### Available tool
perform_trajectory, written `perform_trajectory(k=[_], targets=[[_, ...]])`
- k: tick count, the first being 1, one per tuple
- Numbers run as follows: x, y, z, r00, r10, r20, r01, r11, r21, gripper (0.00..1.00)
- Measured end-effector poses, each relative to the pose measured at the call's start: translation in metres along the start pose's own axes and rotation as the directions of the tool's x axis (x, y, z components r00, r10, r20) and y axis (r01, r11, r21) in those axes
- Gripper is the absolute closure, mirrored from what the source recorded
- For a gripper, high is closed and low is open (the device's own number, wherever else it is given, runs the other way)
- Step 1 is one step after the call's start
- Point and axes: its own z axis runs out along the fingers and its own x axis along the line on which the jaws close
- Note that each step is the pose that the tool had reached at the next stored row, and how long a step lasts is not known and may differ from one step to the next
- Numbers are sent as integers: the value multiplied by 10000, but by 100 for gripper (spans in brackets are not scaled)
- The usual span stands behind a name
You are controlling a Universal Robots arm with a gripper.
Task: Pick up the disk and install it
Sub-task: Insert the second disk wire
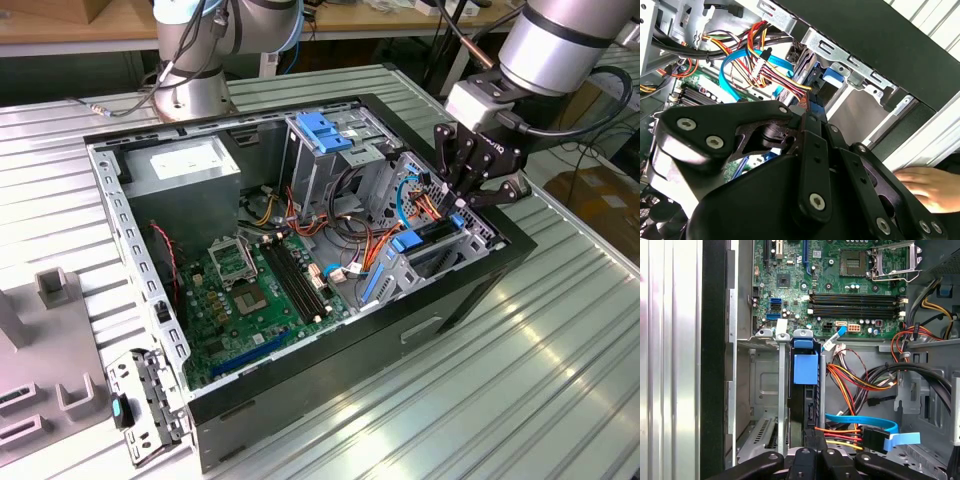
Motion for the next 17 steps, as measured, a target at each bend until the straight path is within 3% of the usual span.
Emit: perform_trajectory(k=[4, 7, 9, 17], targets=[[0, 27, -15, 10000, 0, 13, 0, 10000, 0, 89], [-2, 54, -93, 10000, -1, 32, 1, 10000, 1, 89], [-2, 57, -112, 10000, -1, 35, 1, 10000, 1, 89], [-2, 59, -146, 10000, 1, 81, 0, 10000, -6, 89]])
